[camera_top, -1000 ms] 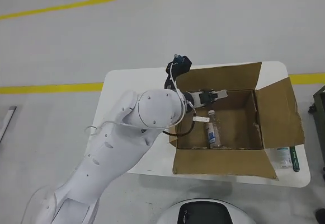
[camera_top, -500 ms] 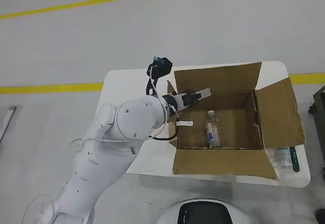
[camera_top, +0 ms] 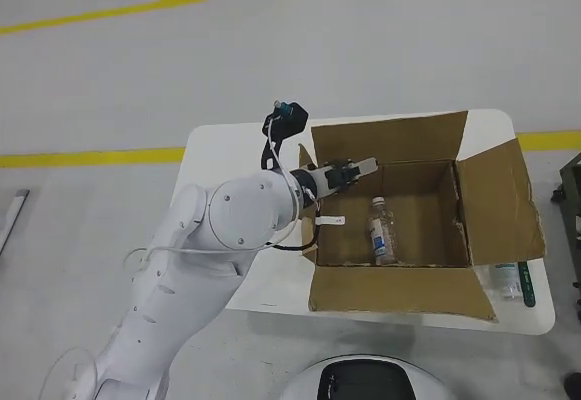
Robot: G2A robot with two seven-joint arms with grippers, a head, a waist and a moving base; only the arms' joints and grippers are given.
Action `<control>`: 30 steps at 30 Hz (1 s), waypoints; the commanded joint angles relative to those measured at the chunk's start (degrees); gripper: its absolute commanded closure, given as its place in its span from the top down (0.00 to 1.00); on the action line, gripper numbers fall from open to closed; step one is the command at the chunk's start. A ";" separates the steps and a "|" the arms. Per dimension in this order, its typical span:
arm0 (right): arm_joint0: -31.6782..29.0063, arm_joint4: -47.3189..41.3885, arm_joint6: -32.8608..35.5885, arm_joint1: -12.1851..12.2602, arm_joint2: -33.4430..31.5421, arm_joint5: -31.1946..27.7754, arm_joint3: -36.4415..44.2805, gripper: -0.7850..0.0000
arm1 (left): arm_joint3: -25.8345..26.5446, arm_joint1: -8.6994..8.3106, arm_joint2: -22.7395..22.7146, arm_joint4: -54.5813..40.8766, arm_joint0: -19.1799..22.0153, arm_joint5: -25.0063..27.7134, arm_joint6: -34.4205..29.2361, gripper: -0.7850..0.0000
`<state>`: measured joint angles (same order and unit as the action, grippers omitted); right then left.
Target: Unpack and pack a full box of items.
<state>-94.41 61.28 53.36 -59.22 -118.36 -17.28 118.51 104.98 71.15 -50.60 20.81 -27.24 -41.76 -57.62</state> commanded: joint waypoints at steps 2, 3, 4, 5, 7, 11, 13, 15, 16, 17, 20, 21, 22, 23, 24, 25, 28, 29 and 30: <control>-0.87 0.00 1.65 -0.07 -0.09 1.65 1.70 0.00 | 0.00 0.00 0.00 0.00 0.00 0.00 0.00 1.00; -0.87 0.00 1.65 -0.07 -0.09 1.65 1.70 0.00 | 0.00 0.00 0.00 0.00 0.00 0.00 0.00 1.00; -0.87 0.00 1.65 -0.07 -0.09 1.65 1.70 0.00 | 0.00 0.00 0.00 0.00 0.00 0.00 0.00 1.00; -0.87 0.00 1.65 -0.07 -0.09 1.65 1.70 0.00 | 0.00 0.00 0.00 0.00 0.00 0.00 0.00 1.00; -0.87 0.00 1.65 -0.07 -0.09 1.65 1.70 0.00 | 0.00 0.00 0.00 0.00 0.00 0.00 0.00 1.00; -0.87 0.00 1.65 -0.07 -0.09 1.65 1.70 0.00 | 0.00 0.00 0.00 0.00 0.00 0.00 0.00 1.00; -0.87 0.00 1.65 -0.07 -0.09 1.65 1.70 0.00 | 0.00 0.00 0.00 0.00 0.00 0.00 0.00 1.00; -0.87 0.00 1.65 -0.07 -0.09 1.65 1.70 0.00 | 0.00 0.00 0.00 0.00 0.00 0.00 0.00 1.00; -0.87 0.00 1.65 -0.07 -0.09 1.65 1.70 0.00 | 0.00 0.00 0.00 0.00 0.00 0.00 0.00 1.00; -0.87 0.00 1.65 -0.07 -0.09 1.65 1.70 0.00 | 0.00 0.00 0.00 0.00 0.00 0.00 0.00 1.00; -1.14 -0.23 0.90 -0.10 0.37 1.25 1.60 0.00 | 0.00 0.00 0.00 0.00 0.00 0.00 0.00 1.00; -1.38 -0.31 0.37 -0.10 0.69 0.75 1.17 0.00 | 0.00 0.00 0.00 0.00 0.00 0.00 0.00 1.00; -1.59 0.53 0.75 -0.05 1.05 0.53 0.52 0.00 | 0.00 0.00 0.00 0.00 0.00 0.00 0.00 1.00; -1.54 1.30 1.19 0.00 1.52 0.68 0.42 0.00 | 0.00 0.00 0.00 0.00 0.00 0.00 0.00 1.00; -1.53 1.80 1.79 0.02 2.10 1.03 0.37 0.00 | 0.00 0.00 0.00 0.00 0.00 0.00 0.00 1.00; -1.61 1.92 2.81 0.02 2.78 1.44 0.40 0.00 | 0.00 0.00 0.00 0.00 0.00 0.00 0.00 1.00; -1.81 3.58 7.22 0.07 4.91 3.09 1.37 0.00 | 0.00 0.00 0.00 0.00 0.00 0.00 0.00 1.00; -1.77 2.80 8.86 0.04 5.75 3.82 1.57 0.00 | 0.00 0.00 0.00 0.00 0.00 0.00 0.00 1.00; -1.67 1.74 10.65 0.02 6.31 4.45 1.75 0.00 | 0.00 0.00 0.00 0.00 0.00 0.00 0.00 1.00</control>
<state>-96.18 64.34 61.97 -59.18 -112.66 -13.55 120.10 104.98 71.15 -50.60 20.81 -27.24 -41.76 -57.62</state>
